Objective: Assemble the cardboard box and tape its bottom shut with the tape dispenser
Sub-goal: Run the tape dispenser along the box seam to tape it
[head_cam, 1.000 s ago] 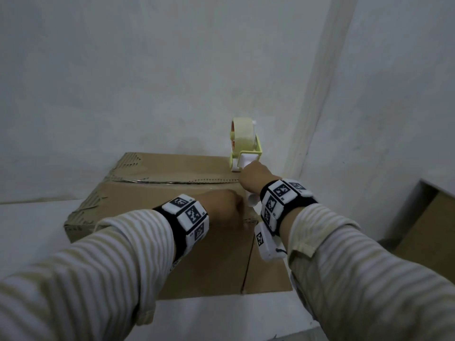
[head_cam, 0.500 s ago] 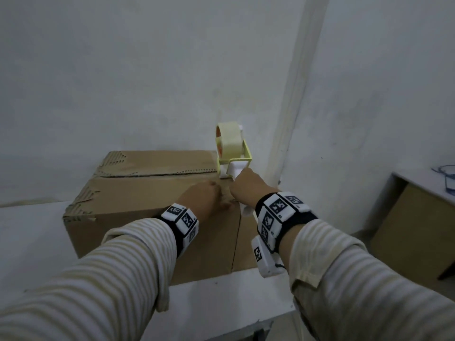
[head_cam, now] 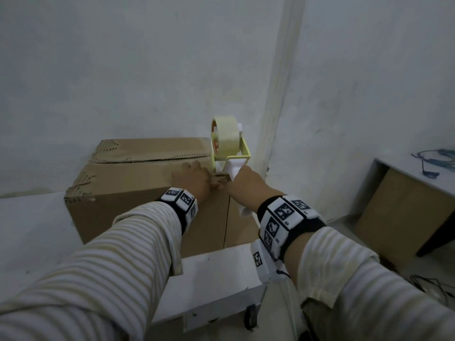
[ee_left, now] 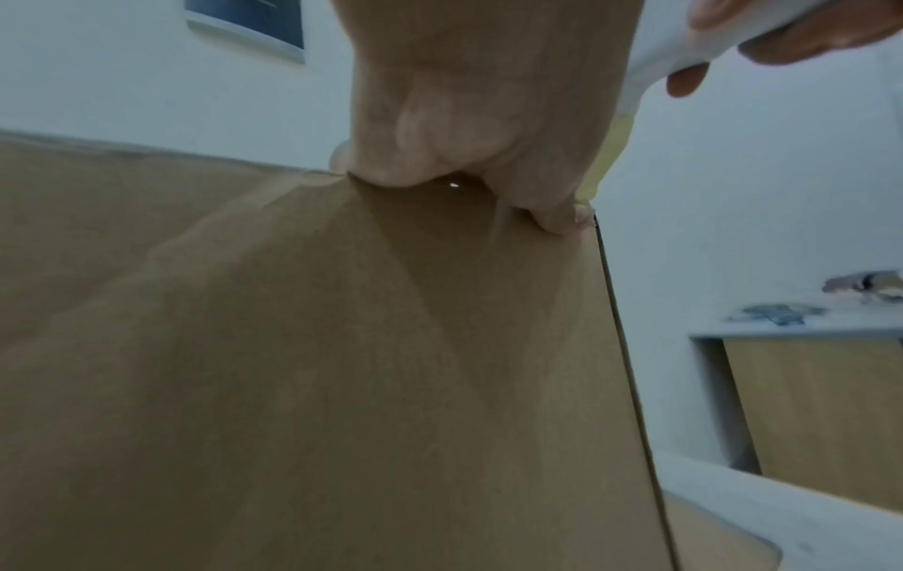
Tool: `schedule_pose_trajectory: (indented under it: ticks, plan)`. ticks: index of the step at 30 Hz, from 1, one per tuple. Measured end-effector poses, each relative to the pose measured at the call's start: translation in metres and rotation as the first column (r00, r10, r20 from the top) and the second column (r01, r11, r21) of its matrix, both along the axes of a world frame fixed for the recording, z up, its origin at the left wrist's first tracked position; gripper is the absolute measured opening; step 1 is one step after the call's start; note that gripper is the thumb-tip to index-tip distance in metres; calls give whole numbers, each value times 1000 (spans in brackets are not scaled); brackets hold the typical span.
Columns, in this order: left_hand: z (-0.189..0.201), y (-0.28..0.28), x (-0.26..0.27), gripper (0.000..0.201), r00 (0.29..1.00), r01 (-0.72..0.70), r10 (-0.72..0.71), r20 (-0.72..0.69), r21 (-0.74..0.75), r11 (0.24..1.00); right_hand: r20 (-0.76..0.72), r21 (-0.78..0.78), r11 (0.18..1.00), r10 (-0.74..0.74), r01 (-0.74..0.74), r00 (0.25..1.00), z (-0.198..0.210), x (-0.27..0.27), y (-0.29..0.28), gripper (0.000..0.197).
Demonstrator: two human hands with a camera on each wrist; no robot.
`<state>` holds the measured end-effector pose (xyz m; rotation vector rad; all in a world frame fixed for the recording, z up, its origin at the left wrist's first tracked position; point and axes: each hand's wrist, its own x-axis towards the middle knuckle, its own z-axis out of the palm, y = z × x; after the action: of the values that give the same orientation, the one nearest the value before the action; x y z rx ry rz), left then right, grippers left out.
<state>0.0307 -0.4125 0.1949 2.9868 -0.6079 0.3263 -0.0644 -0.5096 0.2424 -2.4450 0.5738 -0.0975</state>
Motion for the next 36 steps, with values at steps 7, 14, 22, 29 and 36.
schedule_pose_trajectory:
  ticks: [7,14,22,29,36]
  plan:
    - [-5,13,-6,46,986,164,-164,-5,88,983,30,10,1000,-16,16,999,-1,-18,3,36]
    - [-6,10,-2,40,991,132,-132,-28,-7,991,37,27,1000,7,-8,999,-4,-31,-2,33]
    - [-1,12,0,50,981,194,-190,-48,125,973,24,34,999,18,-19,1000,-15,-56,-7,27]
    - [1,10,5,50,979,204,-196,-62,171,964,18,105,994,-32,30,999,-16,-57,-1,30]
    - [1,11,3,50,978,210,-204,-48,187,960,-85,191,977,-81,96,993,-19,-49,8,17]
